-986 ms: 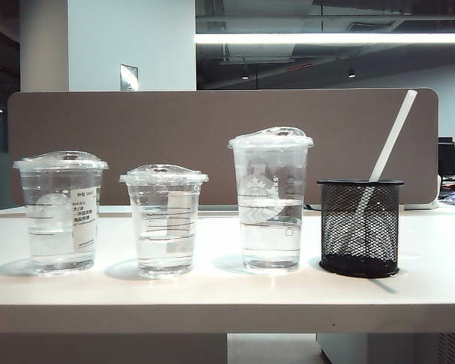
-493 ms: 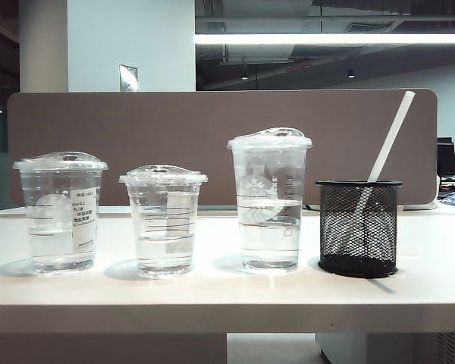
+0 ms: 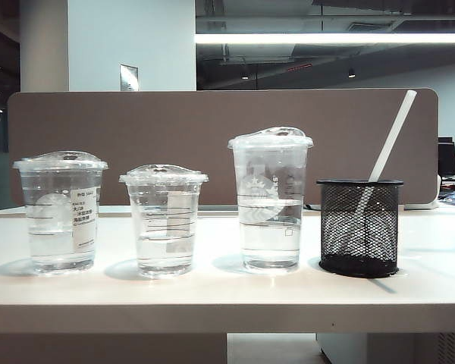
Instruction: Pick up the straw and insert it into the small coffee cup.
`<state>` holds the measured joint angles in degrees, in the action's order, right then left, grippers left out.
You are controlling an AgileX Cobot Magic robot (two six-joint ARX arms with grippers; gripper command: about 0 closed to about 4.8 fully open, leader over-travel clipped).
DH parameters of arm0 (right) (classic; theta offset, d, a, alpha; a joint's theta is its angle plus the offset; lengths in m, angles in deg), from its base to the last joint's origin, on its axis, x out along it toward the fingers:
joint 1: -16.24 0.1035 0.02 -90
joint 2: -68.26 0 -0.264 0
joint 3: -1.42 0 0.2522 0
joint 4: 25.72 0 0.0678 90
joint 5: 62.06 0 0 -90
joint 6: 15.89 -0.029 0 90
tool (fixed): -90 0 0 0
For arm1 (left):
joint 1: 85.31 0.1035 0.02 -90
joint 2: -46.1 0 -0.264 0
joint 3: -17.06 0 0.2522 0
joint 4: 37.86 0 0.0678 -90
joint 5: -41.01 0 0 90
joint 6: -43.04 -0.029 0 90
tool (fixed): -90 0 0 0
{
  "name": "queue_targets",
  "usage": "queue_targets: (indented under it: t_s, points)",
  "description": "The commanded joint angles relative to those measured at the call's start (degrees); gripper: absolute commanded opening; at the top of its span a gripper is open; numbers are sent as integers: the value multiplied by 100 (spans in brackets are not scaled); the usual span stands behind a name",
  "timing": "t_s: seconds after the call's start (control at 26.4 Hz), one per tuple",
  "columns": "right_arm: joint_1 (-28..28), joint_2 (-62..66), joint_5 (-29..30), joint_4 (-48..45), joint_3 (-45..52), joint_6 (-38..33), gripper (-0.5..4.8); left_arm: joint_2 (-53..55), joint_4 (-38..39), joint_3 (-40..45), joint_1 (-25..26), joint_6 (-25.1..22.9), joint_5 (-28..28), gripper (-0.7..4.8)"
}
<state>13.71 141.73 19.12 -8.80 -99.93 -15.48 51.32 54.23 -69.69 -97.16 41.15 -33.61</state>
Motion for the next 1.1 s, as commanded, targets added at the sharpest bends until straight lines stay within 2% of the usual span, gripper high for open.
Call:
queue_targets:
  t_s: [0.04,0.27,0.46,0.68,0.72,0.83,0.95,1.1]
  points:
    - [7,389,109,-643,782,-192,-6,13,170,-11,2,-22,-9,25]
    - [7,625,422,-2258,2662,-192,-6,11,382,-7,4,-22,44,25]
    - [7,647,623,-3112,4089,-267,-6,13,382,-7,4,-24,24,25]
    - [17,647,623,-4249,5578,-920,-6,13,382,-4,4,-24,26,25]
    - [57,647,636,-4623,5973,-946,-6,13,382,0,4,-24,28,25]
    - [240,636,640,-4999,6551,-946,-6,13,382,0,4,-22,28,25]
    - [627,636,588,-5608,7169,-940,-6,13,382,0,4,-22,31,25]
    - [1078,636,87,-6518,7823,-927,-6,13,382,0,4,55,44,25]
